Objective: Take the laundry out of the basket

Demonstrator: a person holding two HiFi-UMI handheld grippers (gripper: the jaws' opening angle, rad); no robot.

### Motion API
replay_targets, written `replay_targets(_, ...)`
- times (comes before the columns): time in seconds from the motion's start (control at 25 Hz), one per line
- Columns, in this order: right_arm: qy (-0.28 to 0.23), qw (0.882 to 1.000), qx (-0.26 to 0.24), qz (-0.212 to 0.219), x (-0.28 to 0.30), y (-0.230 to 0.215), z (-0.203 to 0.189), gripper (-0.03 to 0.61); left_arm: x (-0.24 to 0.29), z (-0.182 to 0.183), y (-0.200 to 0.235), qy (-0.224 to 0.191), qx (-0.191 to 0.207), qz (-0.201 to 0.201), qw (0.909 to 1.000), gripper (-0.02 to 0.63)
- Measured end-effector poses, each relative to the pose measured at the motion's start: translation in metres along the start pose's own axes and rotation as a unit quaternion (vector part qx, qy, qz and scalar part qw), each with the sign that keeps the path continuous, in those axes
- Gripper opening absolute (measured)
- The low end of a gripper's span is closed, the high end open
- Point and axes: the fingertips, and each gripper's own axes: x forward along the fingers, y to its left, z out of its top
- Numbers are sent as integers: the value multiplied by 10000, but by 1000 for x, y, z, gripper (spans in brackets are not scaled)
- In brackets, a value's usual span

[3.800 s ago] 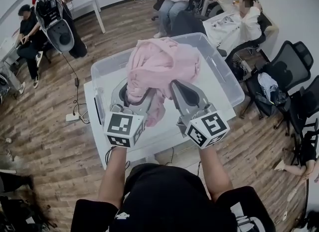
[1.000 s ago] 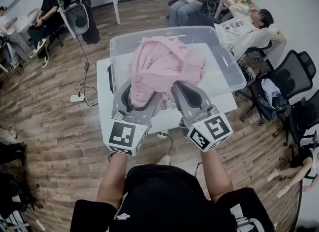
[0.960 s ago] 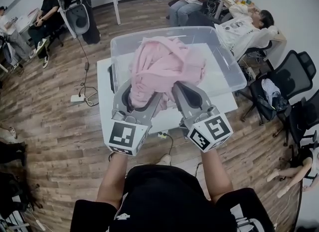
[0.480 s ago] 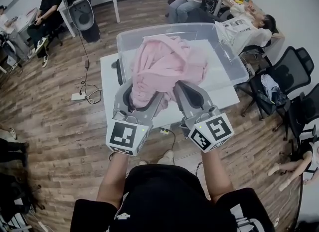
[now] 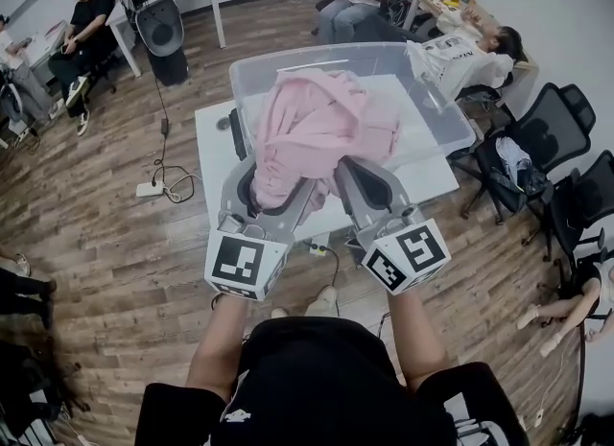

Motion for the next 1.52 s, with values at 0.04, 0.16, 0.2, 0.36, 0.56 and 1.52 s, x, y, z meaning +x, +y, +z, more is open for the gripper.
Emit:
replay_targets(0.04, -8, 10000, -2, -26, -2, 4, 0, -1, -4, 0, 0, -15, 2, -22, 10000, 276)
replay_targets(0.16, -36, 10000, -27, -68, -6, 16, 0, -2, -16, 2, -1, -71, -1, -62, 10000, 276)
replay_targets(0.2, -46, 10000, -44, -72, -7, 20, 0, -2, -21, 2, -1, -91, -9, -74, 9999, 278)
replay_targets(0.36, -89, 9999, -68, -97, -15, 35, 1, 0, -36, 5, -2, -148, -41, -130, 9998, 278)
replay_targets(0.56, -92, 9998, -27, -170, -21, 42, 7, -2, -43, 12, -6, -136, -41, -204, 9997, 278)
replay_targets(1.52, 70, 9995, -21, -309, -29, 53, 7, -2, -57, 15, -12, -99, -139, -279, 9995, 279)
